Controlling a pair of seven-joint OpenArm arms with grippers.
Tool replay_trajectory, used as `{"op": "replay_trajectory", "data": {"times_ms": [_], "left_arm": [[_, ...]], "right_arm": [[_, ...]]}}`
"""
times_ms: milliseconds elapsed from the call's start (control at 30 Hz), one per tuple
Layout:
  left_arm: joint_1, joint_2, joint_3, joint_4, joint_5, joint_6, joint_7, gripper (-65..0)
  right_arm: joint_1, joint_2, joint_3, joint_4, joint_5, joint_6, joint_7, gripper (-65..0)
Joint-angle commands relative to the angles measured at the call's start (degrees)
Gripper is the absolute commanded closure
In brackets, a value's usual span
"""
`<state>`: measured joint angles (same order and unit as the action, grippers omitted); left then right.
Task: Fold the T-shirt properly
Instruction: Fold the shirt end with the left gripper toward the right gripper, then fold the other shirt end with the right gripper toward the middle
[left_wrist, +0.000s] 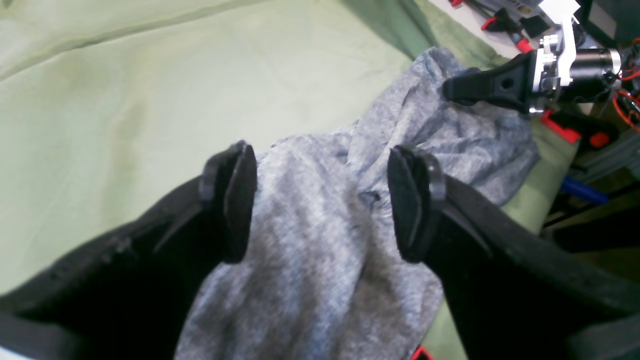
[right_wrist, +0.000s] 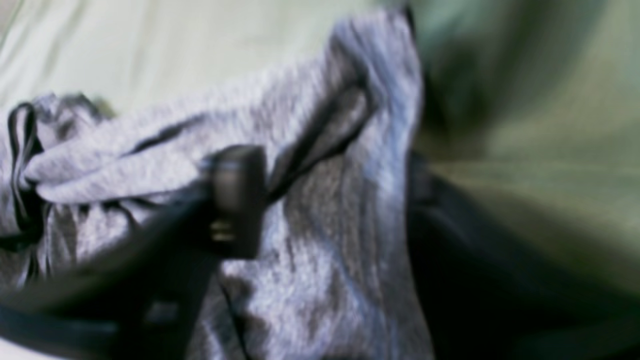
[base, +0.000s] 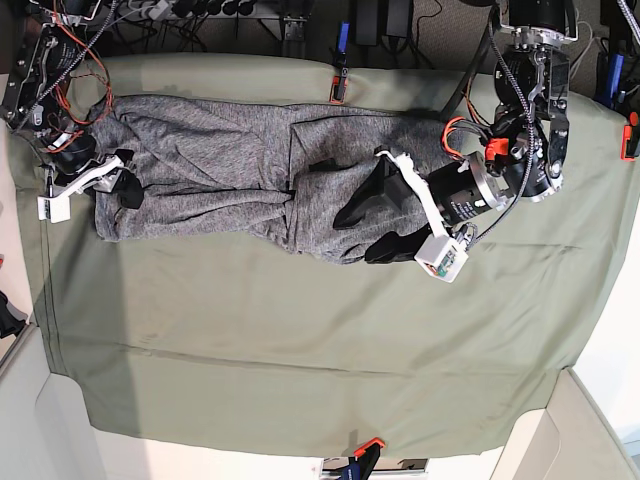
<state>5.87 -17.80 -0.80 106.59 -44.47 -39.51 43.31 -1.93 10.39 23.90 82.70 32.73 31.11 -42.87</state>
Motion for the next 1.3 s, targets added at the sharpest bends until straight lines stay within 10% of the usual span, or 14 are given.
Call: {"op": "replay_trajectory", "data": {"times_ms": [0, 100, 567, 833, 1267], "left_arm": [[-0.72, -0.74, -0.31, 0.98, -1.16, -0.49, -1.25, -43.4], [-0.59, -1.57, -0.37, 0.98, -1.16, -0.49, -1.27, -43.4], [1.2, -3.37, -11.34, 0.98, -6.8, -0.49, 0.15, -43.4], [4.07, -4.13, -12.13, 0.98, -6.75, -0.49, 0.26, -43.4], [11.19, -8.96, -12.15, 0.96, -4.09, -0.49, 0.24, -43.4]], "right_arm": [[0.17, 0.22, -0.15, 0.42, -0.15, 0.22, -0.59, -21.7], [0.17, 0.24, -0.15, 0.44, -0.2, 0.22, 0.42, 0.0], [3.34, 4.07, 7.91, 0.44, -0.11, 0.22, 4.66, 0.0], [3.37, 4.72, 9.77, 0.44, 10.38, 0.35, 1.6, 0.0], [3.28, -7.61, 8.81, 9.6, 19.63, 1.95, -5.01, 0.0]]}}
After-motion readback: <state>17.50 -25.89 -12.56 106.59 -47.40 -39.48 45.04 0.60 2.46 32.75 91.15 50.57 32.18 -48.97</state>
